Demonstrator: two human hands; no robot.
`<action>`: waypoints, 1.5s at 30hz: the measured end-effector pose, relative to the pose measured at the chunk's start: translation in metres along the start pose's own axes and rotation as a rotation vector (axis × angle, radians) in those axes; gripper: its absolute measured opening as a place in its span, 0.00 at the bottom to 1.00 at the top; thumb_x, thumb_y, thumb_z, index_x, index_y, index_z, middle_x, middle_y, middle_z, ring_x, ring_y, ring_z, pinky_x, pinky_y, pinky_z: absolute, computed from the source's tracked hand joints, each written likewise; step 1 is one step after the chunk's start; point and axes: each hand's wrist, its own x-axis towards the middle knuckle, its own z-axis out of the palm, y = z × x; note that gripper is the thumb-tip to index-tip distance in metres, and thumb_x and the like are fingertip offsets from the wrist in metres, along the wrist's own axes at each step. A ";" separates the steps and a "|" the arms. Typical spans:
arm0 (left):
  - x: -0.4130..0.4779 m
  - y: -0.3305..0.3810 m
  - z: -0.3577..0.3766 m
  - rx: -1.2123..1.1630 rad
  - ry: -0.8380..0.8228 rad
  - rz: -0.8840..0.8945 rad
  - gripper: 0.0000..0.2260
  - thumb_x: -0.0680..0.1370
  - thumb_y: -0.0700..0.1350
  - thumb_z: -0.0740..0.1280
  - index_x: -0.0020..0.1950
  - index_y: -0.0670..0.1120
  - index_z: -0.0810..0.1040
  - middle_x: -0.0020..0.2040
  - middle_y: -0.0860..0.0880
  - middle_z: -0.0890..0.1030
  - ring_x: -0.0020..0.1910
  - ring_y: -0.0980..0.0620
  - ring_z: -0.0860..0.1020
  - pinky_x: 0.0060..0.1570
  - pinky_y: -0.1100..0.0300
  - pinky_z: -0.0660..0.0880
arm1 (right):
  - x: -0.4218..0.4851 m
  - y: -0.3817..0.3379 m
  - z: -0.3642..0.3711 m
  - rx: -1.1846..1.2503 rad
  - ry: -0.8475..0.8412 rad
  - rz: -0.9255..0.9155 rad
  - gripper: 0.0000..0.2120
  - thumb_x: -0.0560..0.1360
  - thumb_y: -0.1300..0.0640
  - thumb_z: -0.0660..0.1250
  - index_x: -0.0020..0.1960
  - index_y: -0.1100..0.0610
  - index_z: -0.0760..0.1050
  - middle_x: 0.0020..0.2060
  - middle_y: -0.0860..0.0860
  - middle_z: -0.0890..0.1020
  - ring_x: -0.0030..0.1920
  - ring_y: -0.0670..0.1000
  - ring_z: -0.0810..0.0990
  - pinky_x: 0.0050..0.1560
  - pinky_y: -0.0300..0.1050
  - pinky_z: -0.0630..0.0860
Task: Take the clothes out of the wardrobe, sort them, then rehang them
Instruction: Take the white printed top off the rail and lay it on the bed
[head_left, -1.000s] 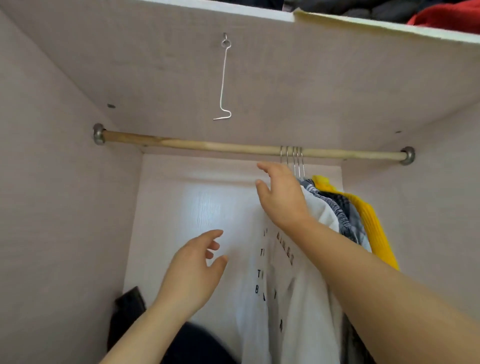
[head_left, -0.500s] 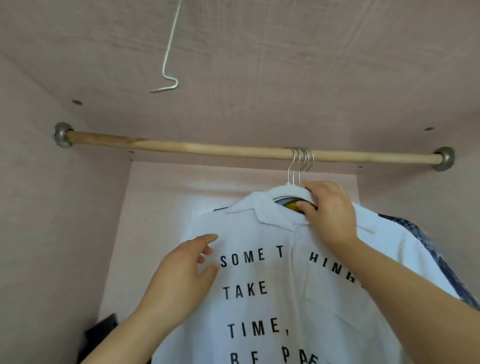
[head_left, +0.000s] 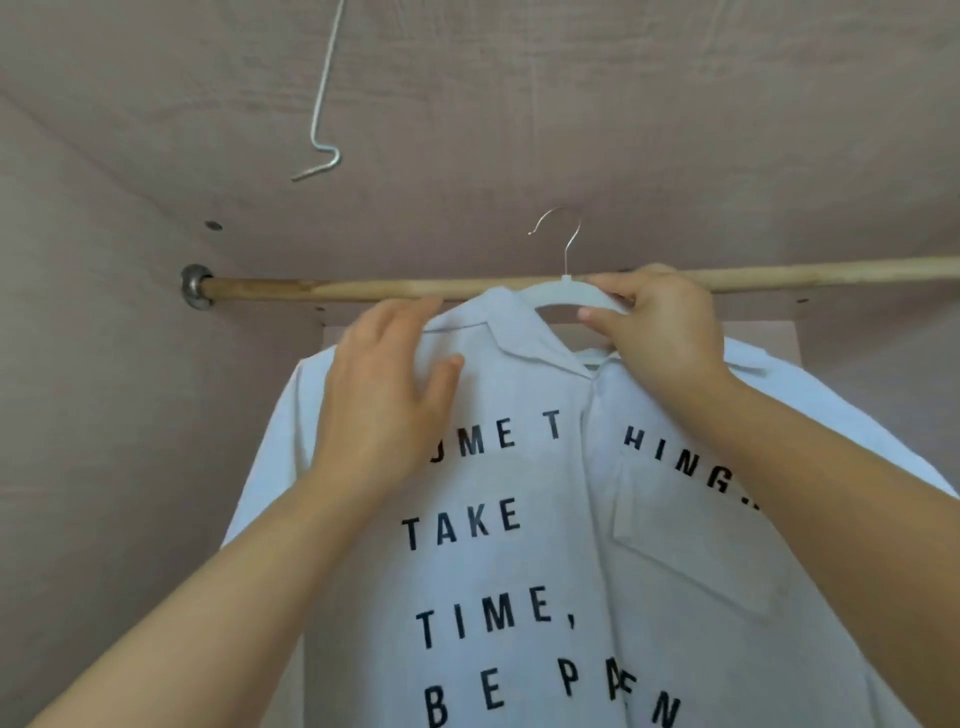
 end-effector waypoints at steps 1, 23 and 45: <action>-0.005 -0.003 -0.005 0.014 0.011 -0.018 0.24 0.75 0.54 0.57 0.69 0.49 0.68 0.67 0.50 0.70 0.68 0.51 0.64 0.61 0.65 0.56 | -0.006 -0.010 0.005 0.018 -0.023 -0.012 0.12 0.71 0.51 0.70 0.54 0.42 0.80 0.46 0.48 0.77 0.50 0.51 0.75 0.49 0.48 0.72; -0.448 0.021 -0.265 0.702 -0.174 -0.833 0.15 0.73 0.56 0.61 0.60 0.59 0.71 0.47 0.60 0.75 0.47 0.60 0.71 0.51 0.66 0.65 | -0.468 -0.199 0.067 0.867 -0.617 0.037 0.13 0.63 0.56 0.71 0.47 0.48 0.83 0.41 0.42 0.78 0.42 0.47 0.72 0.39 0.41 0.68; -0.532 0.303 -0.586 1.654 0.215 -0.985 0.11 0.73 0.50 0.62 0.55 0.55 0.74 0.48 0.59 0.76 0.48 0.65 0.69 0.58 0.78 0.57 | -0.606 -0.538 -0.182 1.772 -0.816 -0.295 0.11 0.68 0.48 0.64 0.50 0.45 0.77 0.37 0.43 0.78 0.38 0.46 0.69 0.37 0.35 0.66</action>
